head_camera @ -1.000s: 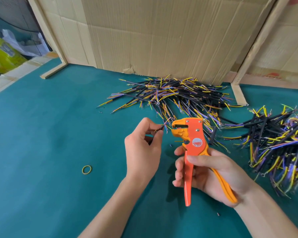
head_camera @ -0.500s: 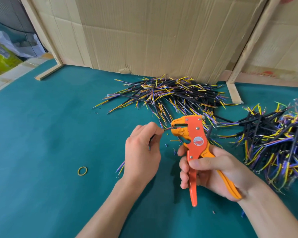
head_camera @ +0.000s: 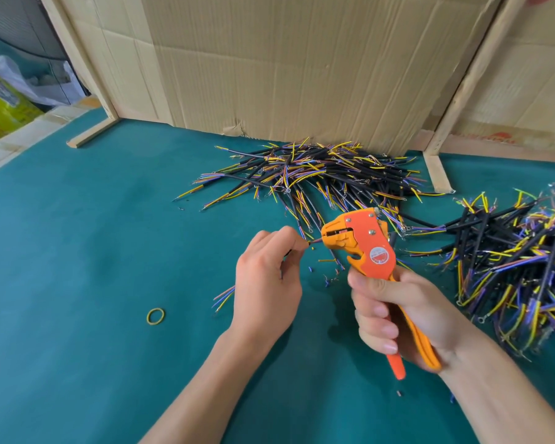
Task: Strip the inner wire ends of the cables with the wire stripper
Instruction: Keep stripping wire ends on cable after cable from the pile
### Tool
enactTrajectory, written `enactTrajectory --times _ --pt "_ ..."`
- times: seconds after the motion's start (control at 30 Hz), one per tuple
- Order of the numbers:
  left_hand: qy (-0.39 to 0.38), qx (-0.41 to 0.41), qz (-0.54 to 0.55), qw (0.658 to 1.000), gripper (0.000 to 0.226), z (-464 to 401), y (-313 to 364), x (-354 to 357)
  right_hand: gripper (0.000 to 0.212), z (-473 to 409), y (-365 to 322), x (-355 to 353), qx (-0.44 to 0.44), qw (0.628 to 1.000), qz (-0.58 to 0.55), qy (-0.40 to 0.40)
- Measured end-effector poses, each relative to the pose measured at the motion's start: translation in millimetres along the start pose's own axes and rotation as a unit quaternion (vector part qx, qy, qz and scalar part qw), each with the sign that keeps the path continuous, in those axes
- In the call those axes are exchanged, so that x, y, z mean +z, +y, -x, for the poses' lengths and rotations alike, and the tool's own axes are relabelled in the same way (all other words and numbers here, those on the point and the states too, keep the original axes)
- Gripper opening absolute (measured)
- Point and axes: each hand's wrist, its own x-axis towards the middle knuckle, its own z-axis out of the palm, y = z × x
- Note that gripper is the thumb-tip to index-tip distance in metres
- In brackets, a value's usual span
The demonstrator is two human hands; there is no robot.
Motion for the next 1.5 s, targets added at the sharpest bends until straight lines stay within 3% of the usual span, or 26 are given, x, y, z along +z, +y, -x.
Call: enactTrajectory --times 0.13,0.27,0.4,0.7,0.93,1.27,1.5 --pt "0.004 -0.013 0.011 1.000 0.025 -1.0 0.9 -0.3 0.046 -0.9 2.9 3.7 -0.024 1.000 -0.015 0.003" --pt "-0.005 -0.048 0.023 0.999 0.024 -0.6 2.9 -1.3 0.036 1.4 3.8 1.9 -0.005 0.998 -0.054 -0.028" --pt "-0.004 -0.107 0.045 0.993 0.026 -2.8 7.1 -4.3 0.042 3.3 1.6 -5.9 -0.012 0.995 -0.092 -0.047" --pt "-0.017 -0.172 0.088 0.981 0.029 -5.6 13.1 -5.5 0.037 -5.2 5.5 -2.3 -0.126 0.990 -0.059 0.030" --pt "-0.045 -0.186 0.101 0.976 0.009 -6.2 15.2 -5.2 0.052 -7.0 9.6 3.5 -0.086 0.996 -0.021 0.024" --pt "-0.077 -0.200 0.135 0.968 0.018 -9.5 11.7 -7.9 0.049 -7.9 12.2 11.3 -0.053 0.998 -0.034 -0.004" --pt "-0.010 -0.216 0.119 0.969 0.020 -10.2 11.4 -9.3 0.045 -5.6 8.1 0.5 -0.056 0.998 -0.040 0.013"
